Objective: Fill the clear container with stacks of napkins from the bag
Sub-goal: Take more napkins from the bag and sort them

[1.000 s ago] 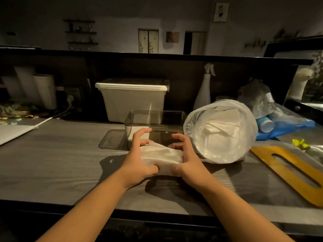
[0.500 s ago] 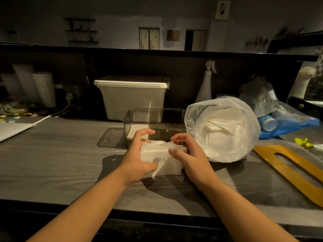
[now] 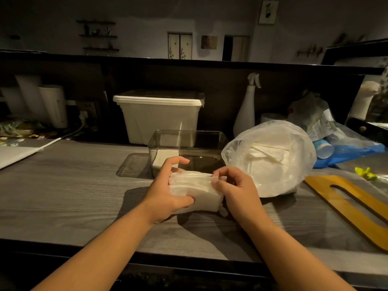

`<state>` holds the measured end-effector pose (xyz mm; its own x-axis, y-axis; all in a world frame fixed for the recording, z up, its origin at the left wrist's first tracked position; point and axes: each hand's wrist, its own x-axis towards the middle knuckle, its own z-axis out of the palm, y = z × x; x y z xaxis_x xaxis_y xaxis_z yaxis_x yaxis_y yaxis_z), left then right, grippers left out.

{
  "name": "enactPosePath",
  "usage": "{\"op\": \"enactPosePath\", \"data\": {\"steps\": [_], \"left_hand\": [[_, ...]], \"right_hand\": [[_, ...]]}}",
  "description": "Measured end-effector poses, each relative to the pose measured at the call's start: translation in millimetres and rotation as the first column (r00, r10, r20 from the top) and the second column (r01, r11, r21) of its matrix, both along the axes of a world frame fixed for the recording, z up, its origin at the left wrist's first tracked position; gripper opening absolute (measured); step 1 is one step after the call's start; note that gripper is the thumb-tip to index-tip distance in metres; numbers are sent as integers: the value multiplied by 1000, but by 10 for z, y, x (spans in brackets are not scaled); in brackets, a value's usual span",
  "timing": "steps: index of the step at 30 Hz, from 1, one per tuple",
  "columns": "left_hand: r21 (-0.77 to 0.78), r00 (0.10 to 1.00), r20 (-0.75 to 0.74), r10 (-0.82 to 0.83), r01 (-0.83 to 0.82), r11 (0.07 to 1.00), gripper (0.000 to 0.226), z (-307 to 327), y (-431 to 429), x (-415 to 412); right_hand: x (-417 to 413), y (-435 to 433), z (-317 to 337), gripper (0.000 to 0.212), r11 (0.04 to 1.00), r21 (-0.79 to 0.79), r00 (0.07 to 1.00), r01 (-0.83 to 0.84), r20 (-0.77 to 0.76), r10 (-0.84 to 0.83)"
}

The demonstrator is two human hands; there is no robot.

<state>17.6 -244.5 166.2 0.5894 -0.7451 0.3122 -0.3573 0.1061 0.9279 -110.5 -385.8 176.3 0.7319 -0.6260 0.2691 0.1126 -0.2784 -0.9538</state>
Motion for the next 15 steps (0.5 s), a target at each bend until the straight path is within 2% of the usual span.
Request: {"op": "enactPosePath", "data": {"steps": [1, 3, 6, 8, 10, 15], "left_hand": [[-1, 1000, 0, -14, 14, 1000, 83, -2, -2, -4], [2, 1000, 6, -30, 30, 1000, 83, -9, -7, -9], [23, 999, 25, -40, 40, 999, 85, -10, -10, -6], [22, 999, 19, -32, 31, 999, 86, -14, -23, 0], [6, 1000, -6, -9, 9, 1000, 85, -22, -43, 5], [10, 1000, -6, -23, 23, 1000, 85, -24, -41, 17]], "right_hand": [[8, 16, -5, 4, 1000, -2, 1000, -16, -2, 16], [24, 22, -21, 24, 996, 10, 996, -90, -11, 90], [31, 25, -33, 50, 952, 89, 956, -292, 14, 292], [18, 35, -32, 64, 933, 45, 933, -358, -22, 359], [20, 27, -34, 77, 939, 4, 938, -344, -44, 343], [40, -43, -66, 87, 958, 92, 960, -271, -55, 276]]}}
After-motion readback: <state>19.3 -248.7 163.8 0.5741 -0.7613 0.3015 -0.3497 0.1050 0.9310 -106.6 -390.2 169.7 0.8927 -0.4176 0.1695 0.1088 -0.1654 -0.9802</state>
